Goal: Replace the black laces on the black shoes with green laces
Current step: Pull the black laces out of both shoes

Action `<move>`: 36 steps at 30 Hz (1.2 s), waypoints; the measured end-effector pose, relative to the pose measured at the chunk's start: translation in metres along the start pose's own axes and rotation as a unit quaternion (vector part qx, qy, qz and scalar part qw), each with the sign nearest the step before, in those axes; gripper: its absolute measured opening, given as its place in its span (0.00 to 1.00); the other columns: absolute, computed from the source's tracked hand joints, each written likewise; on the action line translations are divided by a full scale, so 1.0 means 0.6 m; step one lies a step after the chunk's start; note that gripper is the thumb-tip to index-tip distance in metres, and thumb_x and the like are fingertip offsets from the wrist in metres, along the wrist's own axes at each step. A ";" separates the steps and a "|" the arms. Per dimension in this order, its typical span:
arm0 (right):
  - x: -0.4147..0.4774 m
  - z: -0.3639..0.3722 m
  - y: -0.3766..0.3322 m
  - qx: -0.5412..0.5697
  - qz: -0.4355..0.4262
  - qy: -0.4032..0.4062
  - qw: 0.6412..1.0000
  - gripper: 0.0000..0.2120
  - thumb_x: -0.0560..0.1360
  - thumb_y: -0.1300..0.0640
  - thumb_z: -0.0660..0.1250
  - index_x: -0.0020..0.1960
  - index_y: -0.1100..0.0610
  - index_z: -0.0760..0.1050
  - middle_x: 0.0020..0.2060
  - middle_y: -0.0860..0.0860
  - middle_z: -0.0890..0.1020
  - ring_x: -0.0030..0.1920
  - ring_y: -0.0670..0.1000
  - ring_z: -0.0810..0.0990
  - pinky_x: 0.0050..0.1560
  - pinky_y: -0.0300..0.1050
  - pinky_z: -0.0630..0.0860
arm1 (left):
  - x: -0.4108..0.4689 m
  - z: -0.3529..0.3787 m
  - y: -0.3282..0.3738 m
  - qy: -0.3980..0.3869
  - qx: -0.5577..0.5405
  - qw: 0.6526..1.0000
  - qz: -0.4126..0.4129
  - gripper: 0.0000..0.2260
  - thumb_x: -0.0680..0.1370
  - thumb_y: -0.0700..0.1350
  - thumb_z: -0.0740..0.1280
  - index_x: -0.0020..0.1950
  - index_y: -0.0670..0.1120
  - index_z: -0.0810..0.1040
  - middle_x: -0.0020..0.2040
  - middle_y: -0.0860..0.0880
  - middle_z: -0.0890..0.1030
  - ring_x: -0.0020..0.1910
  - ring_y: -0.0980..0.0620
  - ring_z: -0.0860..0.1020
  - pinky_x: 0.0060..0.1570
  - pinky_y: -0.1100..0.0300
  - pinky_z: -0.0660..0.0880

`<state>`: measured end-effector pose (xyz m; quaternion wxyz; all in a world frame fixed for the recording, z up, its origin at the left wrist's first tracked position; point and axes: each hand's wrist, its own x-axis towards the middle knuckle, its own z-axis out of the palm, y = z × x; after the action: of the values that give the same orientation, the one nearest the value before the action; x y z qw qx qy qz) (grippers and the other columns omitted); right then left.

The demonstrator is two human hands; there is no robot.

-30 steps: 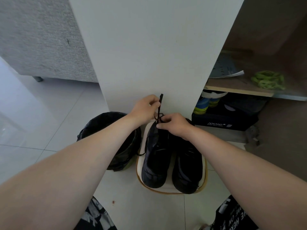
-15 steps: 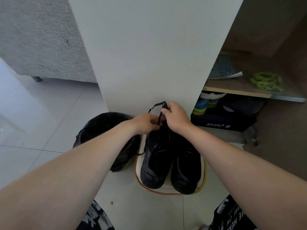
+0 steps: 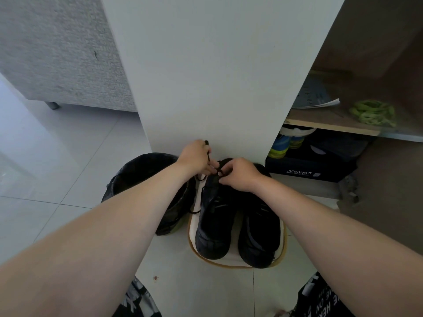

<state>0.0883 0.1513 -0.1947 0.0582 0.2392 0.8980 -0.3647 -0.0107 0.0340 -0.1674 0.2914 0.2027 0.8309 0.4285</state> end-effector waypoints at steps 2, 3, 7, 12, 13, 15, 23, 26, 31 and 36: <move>0.000 -0.002 0.002 0.008 0.008 0.008 1.000 0.07 0.72 0.57 0.75 0.47 0.60 0.85 0.44 0.54 0.86 0.46 0.53 0.82 0.49 0.46 0.78 | 0.010 -0.008 -0.003 -0.003 -0.049 0.999 -0.019 0.08 0.84 0.41 0.56 0.49 0.42 0.73 0.40 0.42 0.83 0.33 0.46 0.82 0.34 0.56 0.80; 0.002 -0.004 0.003 0.019 0.013 0.023 0.999 0.09 0.73 0.56 0.74 0.47 0.62 0.84 0.44 0.57 0.86 0.45 0.55 0.82 0.49 0.47 0.77 | 0.008 -0.010 -0.002 -0.013 -0.071 0.997 -0.022 0.08 0.83 0.42 0.58 0.48 0.43 0.74 0.41 0.43 0.83 0.31 0.49 0.81 0.35 0.57 0.79; 0.006 -0.024 0.001 0.049 0.032 0.090 0.994 0.07 0.76 0.53 0.72 0.48 0.56 0.85 0.45 0.52 0.85 0.48 0.53 0.82 0.51 0.45 0.76 | 0.002 -0.019 0.014 0.027 -0.128 0.991 0.018 0.09 0.82 0.45 0.60 0.53 0.45 0.79 0.40 0.48 0.82 0.33 0.50 0.80 0.31 0.61 0.76; 0.010 -0.060 0.006 0.197 0.076 0.249 0.945 0.09 0.79 0.57 0.67 0.55 0.56 0.85 0.42 0.52 0.86 0.41 0.54 0.84 0.48 0.54 0.83 | 0.007 -0.035 -0.008 0.049 0.249 0.967 -0.003 0.08 0.78 0.43 0.62 0.51 0.41 0.78 0.52 0.42 0.83 0.50 0.41 0.81 0.44 0.53 0.76; 0.007 -0.065 0.009 0.226 0.079 0.232 0.943 0.10 0.80 0.58 0.66 0.58 0.58 0.84 0.41 0.52 0.85 0.37 0.53 0.84 0.45 0.54 0.84 | 0.000 -0.031 -0.011 0.036 0.316 0.948 -0.008 0.09 0.77 0.44 0.64 0.54 0.41 0.77 0.55 0.41 0.81 0.54 0.41 0.79 0.45 0.55 0.74; -0.002 -0.068 0.015 0.235 0.089 0.169 0.953 0.14 0.81 0.58 0.66 0.65 0.60 0.78 0.47 0.54 0.84 0.38 0.51 0.83 0.44 0.52 0.84 | -0.013 -0.021 -0.010 0.007 0.345 0.938 0.008 0.11 0.78 0.45 0.65 0.58 0.43 0.74 0.57 0.43 0.78 0.57 0.42 0.77 0.47 0.56 0.71; -0.026 -0.067 0.036 -0.093 0.056 0.024 0.994 0.07 0.72 0.55 0.75 0.50 0.48 0.86 0.50 0.46 0.86 0.53 0.49 0.82 0.54 0.41 0.77 | -0.034 0.039 0.022 -0.120 0.407 0.903 0.063 0.23 0.70 0.70 0.66 0.51 0.54 0.83 0.47 0.54 0.82 0.49 0.52 0.79 0.52 0.56 0.76; -0.031 -0.057 0.029 -0.134 0.038 -0.024 0.990 0.11 0.71 0.51 0.77 0.53 0.48 0.85 0.51 0.45 0.85 0.53 0.48 0.82 0.54 0.42 0.78 | -0.033 0.044 0.028 -0.123 0.415 0.899 0.067 0.16 0.71 0.62 0.71 0.52 0.54 0.83 0.50 0.54 0.83 0.51 0.51 0.80 0.53 0.56 0.77; -0.028 -0.040 0.036 -0.168 -0.018 0.010 0.985 0.18 0.73 0.52 0.75 0.62 0.44 0.80 0.53 0.45 0.83 0.57 0.50 0.80 0.50 0.41 0.71 | -0.024 0.041 0.011 -0.158 0.327 0.930 0.054 0.10 0.73 0.42 0.70 0.52 0.51 0.83 0.47 0.50 0.82 0.48 0.50 0.80 0.49 0.60 0.77; -0.021 -0.038 0.032 -0.261 -0.031 0.030 0.964 0.08 0.74 0.48 0.74 0.53 0.44 0.84 0.53 0.46 0.84 0.57 0.53 0.80 0.54 0.46 0.71 | -0.012 0.032 -0.017 -0.149 0.293 0.943 0.058 0.04 0.75 0.48 0.72 0.48 0.54 0.80 0.46 0.53 0.81 0.47 0.54 0.79 0.50 0.62 0.74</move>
<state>0.1100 0.1739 -0.1866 0.0807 0.1980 0.9705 -0.1116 0.0067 0.0356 -0.1824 0.3145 0.3881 0.8537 0.1472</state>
